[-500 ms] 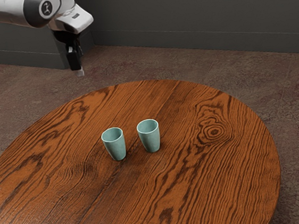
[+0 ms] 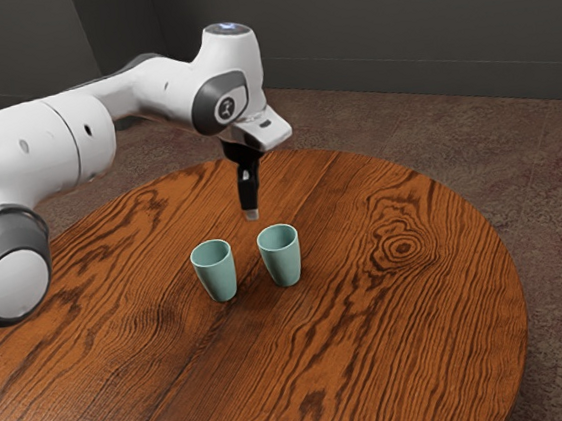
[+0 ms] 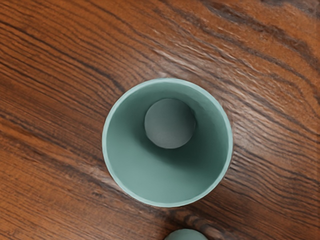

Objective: Place the right cup onto the left cup

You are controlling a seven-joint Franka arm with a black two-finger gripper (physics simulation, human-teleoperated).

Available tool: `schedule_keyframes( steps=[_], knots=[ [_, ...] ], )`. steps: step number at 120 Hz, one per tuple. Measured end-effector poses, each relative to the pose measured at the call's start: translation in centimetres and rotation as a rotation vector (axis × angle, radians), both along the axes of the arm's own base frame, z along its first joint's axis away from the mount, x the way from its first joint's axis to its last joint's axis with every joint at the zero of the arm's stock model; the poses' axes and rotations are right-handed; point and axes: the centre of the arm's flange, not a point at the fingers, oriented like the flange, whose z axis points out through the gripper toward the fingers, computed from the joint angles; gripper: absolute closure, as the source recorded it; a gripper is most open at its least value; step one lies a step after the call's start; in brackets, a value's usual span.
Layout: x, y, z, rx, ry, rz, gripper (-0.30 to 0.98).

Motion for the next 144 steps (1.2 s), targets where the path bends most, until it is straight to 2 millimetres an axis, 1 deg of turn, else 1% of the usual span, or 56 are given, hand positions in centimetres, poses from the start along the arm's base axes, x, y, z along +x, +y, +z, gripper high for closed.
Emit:
schedule_keyframes(
  steps=[12, 24, 37, 68, 78, 92, 102, 111, 126, 144],
  knots=[
    [-0.3, 0.3, -3.1, -0.01, 0.03, 0.014, 0.0],
    [0.2, 0.5, -5.1, -0.011, 0.025, 0.021, 0.0],
    [0.8, 0.5, -5.6, -0.009, 0.0, 0.022, 0.0],
    [2.3, -0.1, -6.0, -0.013, -0.054, 0.016, 0.01],
    [2.7, -0.2, -6.3, -0.016, -0.067, 0.015, 0.1],
    [3.0, -0.6, -7.5, -0.021, -0.073, 0.012, 0.3],
    [3.1, -0.6, -8.6, -0.025, -0.069, 0.016, 0.48],
    [3.2, -0.5, -9.0, -0.029, -0.07, 0.02, 0.58],
    [3.3, -0.5, -8.9, -0.04, -0.077, 0.029, 0.69],
    [3.3, -0.1, -8.8, -0.055, -0.081, 0.05, 0.74]
  ],
)
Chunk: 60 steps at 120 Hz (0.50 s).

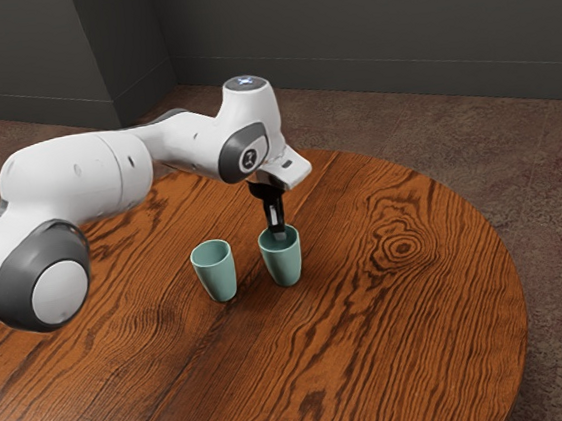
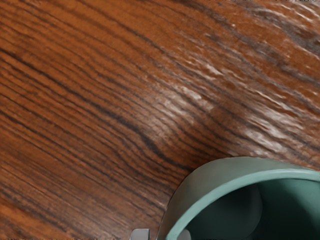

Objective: Place the right cup onto the left cup

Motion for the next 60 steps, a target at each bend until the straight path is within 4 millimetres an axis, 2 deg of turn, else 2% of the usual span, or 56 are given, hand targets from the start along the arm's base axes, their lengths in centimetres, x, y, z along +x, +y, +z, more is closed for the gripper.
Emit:
schedule_keyframes(
  steps=[33, 44, 60],
  knots=[
    [-0.1, -0.3, 0.7, -0.001, -0.01, 0.004, 0.77],
    [-0.4, -0.1, 2.7, -0.001, -0.022, 0.011, 0.78],
    [-1.6, 0.8, 7.1, -0.007, -0.045, 0.033, 0.78]
  ],
)
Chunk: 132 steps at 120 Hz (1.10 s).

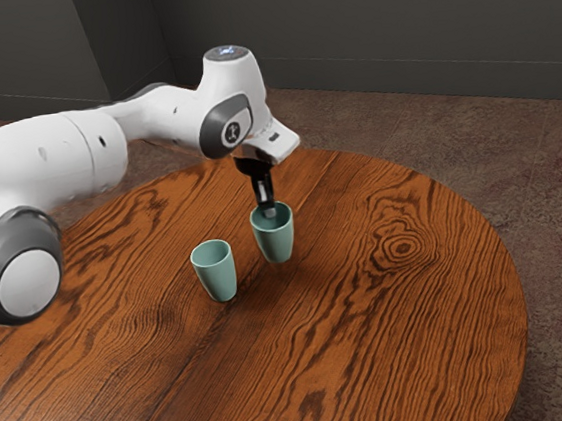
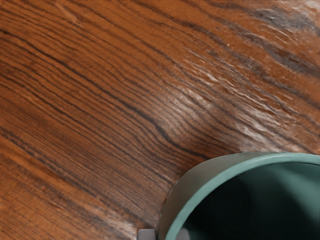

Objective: Place the right cup onto the left cup

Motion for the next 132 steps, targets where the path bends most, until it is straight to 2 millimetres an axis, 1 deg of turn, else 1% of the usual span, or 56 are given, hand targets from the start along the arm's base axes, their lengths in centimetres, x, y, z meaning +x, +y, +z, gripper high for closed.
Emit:
schedule_keyframes(
  steps=[21, 31, 45, 70, 96, 111, 132],
  knots=[
    [-2.1, 2.6, 4.4, 0.0, -0.008, 0.042, 0.78],
    [-2.9, 3.5, 5.4, 0.003, 0.0, 0.057, 0.78],
    [-3.7, 4.6, 5.9, 0.006, 0.019, 0.078, 0.79],
    [-4.7, 7.0, 5.4, 0.013, 0.067, 0.117, 0.79],
    [-5.3, 8.6, 5.2, 0.036, 0.098, 0.14, 0.79],
    [-5.5, 9.1, 4.8, 0.047, 0.112, 0.146, 0.79],
    [-5.2, 8.9, 4.1, 0.066, 0.124, 0.138, 0.79]
  ],
)
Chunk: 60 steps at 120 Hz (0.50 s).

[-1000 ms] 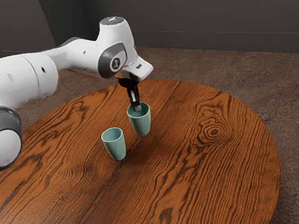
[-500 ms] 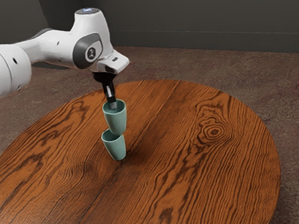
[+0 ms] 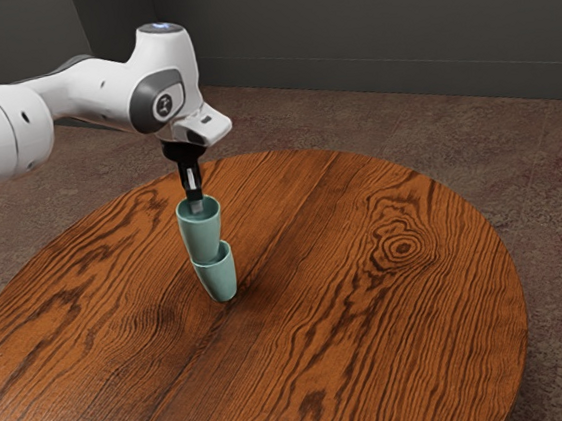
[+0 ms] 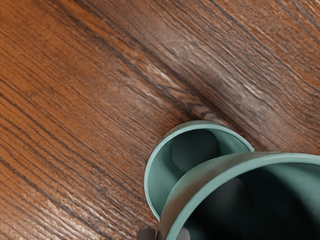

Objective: Place the right cup onto the left cup

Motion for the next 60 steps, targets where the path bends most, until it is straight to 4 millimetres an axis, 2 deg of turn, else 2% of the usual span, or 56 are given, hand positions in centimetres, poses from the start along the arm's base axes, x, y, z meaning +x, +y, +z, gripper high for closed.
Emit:
schedule_keyframes(
  steps=[21, 60],
  knots=[
    [0.5, -0.8, -0.7, 0.008, 0.006, -0.015, 0.78],
    [1.5, -1.0, -2.4, 0.028, 0.019, -0.028, 0.78]
  ],
)
